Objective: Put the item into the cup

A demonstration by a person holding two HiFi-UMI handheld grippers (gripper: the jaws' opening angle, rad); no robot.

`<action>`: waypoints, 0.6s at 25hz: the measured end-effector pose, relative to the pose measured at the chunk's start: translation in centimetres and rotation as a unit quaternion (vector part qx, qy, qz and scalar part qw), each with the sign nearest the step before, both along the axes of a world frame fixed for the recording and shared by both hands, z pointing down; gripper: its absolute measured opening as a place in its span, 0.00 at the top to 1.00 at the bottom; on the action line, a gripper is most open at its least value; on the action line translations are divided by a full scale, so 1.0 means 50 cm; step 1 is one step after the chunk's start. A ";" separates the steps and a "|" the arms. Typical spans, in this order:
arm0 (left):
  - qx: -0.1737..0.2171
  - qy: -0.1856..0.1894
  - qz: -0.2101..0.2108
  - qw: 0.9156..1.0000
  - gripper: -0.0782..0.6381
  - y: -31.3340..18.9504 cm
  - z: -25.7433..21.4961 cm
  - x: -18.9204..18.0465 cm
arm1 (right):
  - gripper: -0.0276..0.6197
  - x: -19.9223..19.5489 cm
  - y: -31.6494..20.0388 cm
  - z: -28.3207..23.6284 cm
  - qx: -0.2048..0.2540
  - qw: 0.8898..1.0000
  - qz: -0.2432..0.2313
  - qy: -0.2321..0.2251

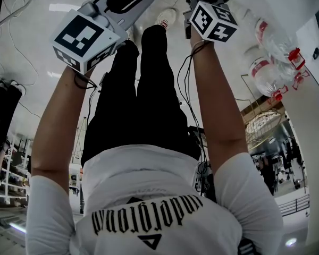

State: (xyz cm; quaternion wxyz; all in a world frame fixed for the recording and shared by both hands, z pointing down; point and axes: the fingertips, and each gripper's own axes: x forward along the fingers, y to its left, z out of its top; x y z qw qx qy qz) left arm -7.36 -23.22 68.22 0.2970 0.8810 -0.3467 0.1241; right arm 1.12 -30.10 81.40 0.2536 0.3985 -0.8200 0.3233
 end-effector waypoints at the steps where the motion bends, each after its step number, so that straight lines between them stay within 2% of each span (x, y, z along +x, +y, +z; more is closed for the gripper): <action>1: 0.000 0.000 0.000 1.000 0.87 0.001 0.001 0.002 | 0.76 0.002 0.001 0.001 0.000 1.000 0.000 0.000; 15: 0.015 0.004 -0.007 1.000 0.87 0.025 -0.061 0.006 | 0.76 -0.004 0.062 -0.088 0.007 1.000 -0.007 -0.014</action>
